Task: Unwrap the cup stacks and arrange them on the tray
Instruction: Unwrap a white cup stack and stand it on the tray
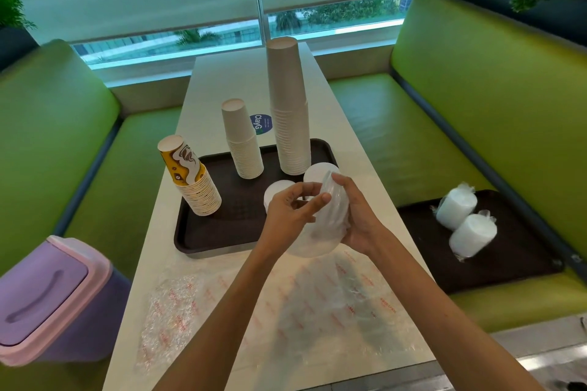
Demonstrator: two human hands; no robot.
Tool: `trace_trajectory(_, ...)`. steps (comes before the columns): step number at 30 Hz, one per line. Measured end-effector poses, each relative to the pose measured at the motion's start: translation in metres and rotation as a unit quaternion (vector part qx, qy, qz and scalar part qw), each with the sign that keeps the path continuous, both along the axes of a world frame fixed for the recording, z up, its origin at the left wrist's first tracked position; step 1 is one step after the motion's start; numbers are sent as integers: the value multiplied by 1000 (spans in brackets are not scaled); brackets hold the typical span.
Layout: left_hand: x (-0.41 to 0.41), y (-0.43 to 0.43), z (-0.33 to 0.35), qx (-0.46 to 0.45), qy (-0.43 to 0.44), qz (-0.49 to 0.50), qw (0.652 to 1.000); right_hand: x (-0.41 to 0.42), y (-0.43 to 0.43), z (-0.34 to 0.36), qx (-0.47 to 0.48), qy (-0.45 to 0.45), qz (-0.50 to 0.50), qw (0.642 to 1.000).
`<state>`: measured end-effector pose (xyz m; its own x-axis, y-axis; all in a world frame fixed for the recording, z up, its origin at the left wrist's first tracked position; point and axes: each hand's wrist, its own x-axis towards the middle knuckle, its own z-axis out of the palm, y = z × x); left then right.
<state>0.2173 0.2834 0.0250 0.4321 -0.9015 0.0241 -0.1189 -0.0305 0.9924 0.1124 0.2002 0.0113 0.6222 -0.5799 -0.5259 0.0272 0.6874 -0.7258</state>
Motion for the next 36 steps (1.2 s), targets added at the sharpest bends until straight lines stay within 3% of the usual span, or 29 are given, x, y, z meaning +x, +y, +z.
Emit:
trace_trajectory(26,-3,-2,-8,60,-73,14,995,-1,-1,2,27,27,19,999)
trace_trajectory(36,1,-10,-2,79,-116,95,986,-11,-4,2,13,16,5,1000)
